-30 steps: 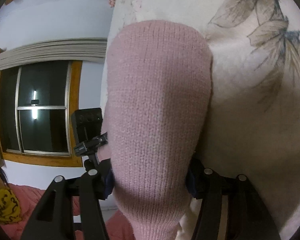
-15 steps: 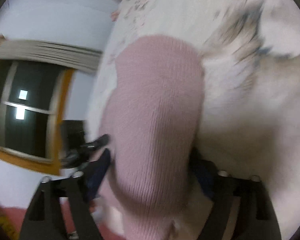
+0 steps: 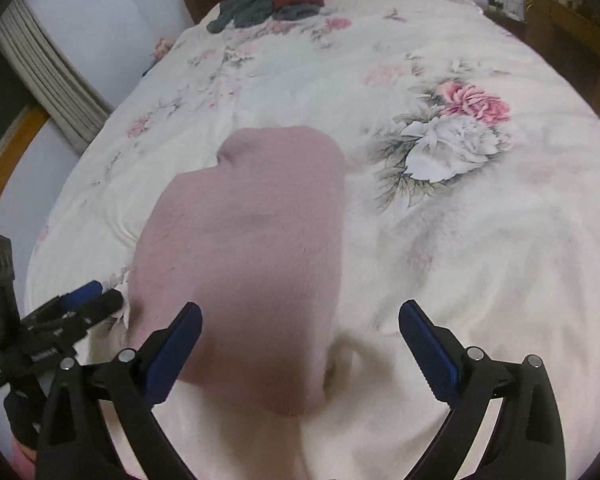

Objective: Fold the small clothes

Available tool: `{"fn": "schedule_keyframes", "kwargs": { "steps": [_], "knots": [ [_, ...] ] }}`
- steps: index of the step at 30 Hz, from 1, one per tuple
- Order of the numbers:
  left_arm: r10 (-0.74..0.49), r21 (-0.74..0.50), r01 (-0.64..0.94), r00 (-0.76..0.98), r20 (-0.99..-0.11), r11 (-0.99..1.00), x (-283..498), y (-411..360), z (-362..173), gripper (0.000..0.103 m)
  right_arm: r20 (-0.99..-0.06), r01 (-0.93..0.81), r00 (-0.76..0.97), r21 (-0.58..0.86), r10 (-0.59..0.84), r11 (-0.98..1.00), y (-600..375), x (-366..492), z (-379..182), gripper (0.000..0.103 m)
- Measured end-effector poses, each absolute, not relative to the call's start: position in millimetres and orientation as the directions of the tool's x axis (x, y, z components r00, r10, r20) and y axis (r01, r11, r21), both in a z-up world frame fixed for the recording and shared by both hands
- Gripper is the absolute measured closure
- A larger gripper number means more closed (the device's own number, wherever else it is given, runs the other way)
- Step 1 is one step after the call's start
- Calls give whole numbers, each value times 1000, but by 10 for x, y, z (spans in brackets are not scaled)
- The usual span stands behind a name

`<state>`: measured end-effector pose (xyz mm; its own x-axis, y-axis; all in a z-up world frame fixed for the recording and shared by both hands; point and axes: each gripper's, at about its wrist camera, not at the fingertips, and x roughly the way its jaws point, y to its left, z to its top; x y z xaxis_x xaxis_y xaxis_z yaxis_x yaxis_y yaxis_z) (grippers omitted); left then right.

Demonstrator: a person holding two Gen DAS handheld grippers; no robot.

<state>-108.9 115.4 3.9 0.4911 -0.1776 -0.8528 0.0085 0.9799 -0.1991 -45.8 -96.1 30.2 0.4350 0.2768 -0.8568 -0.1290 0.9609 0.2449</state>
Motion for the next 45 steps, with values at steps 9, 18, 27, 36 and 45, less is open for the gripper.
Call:
{"fn": "schedule_keyframes", "kwargs": {
  "steps": [9,18,27,36,45],
  "knots": [
    [-19,-65,-76,494,-869,995,-1377,1163,59,9,-869,-73,458,175,189,982,-856,-709,351,4],
    [69,37,-74,495,-866,997,-1490,1021,142,9,-880,-44,461,109,117,993,-807,-873,356,4],
    [95,74,-63,487,-868,995,-1603,937,161,9,-882,-50,461,82,96,995,-758,-959,387,4],
    [126,101,-79,452,-883,992,-1659,961,65,9,-898,-50,436,38,56,998,-675,-975,260,4],
    [144,122,-79,433,-890,989,-1693,1000,-20,9,-908,-45,417,18,35,999,-649,-974,129,4]
  ]
}}
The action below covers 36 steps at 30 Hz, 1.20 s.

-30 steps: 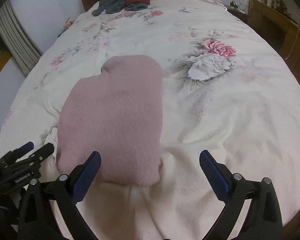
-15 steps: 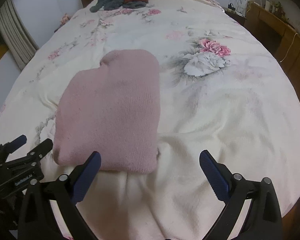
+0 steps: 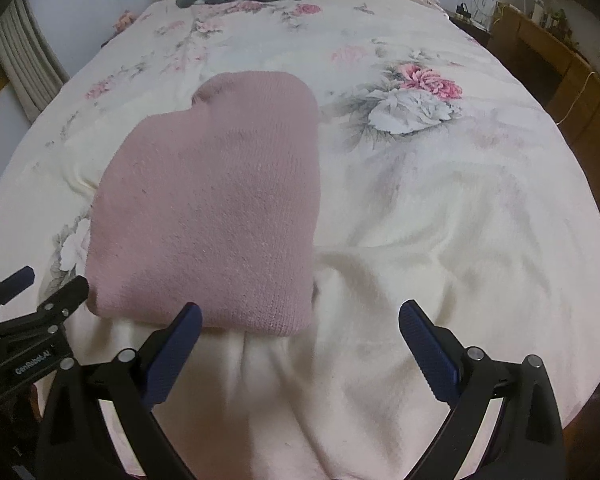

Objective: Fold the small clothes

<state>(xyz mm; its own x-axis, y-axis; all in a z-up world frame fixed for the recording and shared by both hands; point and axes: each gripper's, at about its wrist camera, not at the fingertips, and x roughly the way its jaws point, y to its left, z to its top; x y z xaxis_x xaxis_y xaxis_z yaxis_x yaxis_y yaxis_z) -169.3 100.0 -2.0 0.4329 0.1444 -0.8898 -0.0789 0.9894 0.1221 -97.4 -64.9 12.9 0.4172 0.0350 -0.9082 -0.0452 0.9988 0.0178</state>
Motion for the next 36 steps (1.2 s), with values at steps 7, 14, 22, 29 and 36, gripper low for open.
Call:
{"fn": "schedule_keyframes", "kwargs": {
  "steps": [7,14,22,29,36],
  "knots": [
    [161,139,-81,423,-892,987,-1685,1028,-82,9,-912,-45,408,29,45,999,-691,-954,89,4],
    [170,153,-75,416,-893,985,-1687,1033,-126,9,-914,-52,401,47,64,998,-706,-960,40,4],
    [176,159,-77,413,-894,984,-1686,1050,-143,9,-913,-41,403,41,54,998,-736,-959,11,4],
    [179,161,-78,410,-894,984,-1680,1060,-166,9,-921,-36,384,52,62,998,-726,-972,-44,4],
    [183,163,-82,409,-894,983,-1679,1069,-181,9,-925,-23,373,63,67,998,-782,-952,-77,4]
  ]
}}
